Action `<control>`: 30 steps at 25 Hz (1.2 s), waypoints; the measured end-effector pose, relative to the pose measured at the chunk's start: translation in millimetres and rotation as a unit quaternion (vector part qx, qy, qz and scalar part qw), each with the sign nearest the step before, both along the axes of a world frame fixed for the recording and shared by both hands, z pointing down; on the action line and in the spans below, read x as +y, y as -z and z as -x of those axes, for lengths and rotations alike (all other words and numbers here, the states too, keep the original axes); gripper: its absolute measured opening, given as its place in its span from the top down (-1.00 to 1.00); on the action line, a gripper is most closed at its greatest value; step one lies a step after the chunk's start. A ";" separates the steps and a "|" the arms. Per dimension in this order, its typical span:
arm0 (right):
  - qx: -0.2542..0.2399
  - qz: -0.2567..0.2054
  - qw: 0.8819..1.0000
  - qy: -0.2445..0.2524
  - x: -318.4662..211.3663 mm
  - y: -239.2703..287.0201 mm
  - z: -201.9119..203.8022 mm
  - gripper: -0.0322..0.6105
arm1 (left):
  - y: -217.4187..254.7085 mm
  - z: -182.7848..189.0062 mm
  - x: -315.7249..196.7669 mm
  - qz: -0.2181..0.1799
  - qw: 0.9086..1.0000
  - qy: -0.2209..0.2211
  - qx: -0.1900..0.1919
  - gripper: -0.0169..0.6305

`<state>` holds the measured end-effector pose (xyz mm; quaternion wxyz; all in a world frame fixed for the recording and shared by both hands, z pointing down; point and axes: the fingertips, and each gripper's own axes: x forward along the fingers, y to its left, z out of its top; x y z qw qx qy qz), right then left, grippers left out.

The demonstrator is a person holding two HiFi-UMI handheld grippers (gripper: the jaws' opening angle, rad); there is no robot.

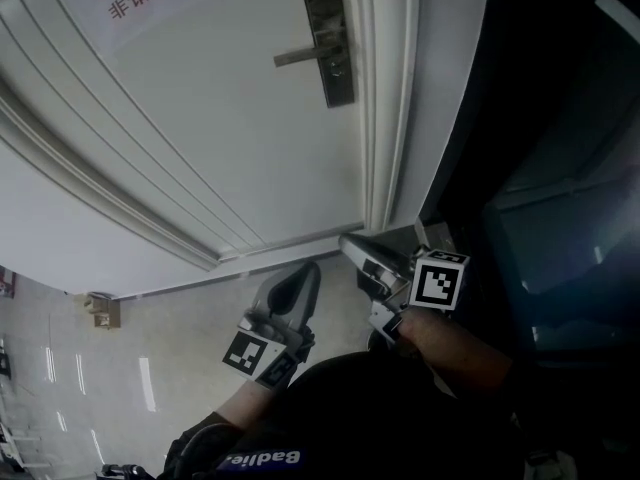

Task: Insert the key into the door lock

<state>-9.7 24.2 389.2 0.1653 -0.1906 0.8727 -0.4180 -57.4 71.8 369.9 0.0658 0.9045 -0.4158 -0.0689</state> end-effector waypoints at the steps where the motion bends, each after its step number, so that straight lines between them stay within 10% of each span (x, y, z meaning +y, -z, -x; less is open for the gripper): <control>1: 0.003 0.000 1.000 -0.006 5.8 0.0 4.9 0.89 | 1.1 6.1 4.8 0.000 1.000 -0.003 0.003 0.89; 18: 0.127 -0.113 0.982 -0.086 88.0 -6.9 94.7 0.89 | -15.9 108.9 75.1 0.014 0.997 -0.044 0.061 0.89; 30: 0.190 -0.182 0.957 -0.121 125.0 -12.3 106.0 0.89 | -18.6 114.6 98.2 0.015 0.996 -0.053 0.072 0.89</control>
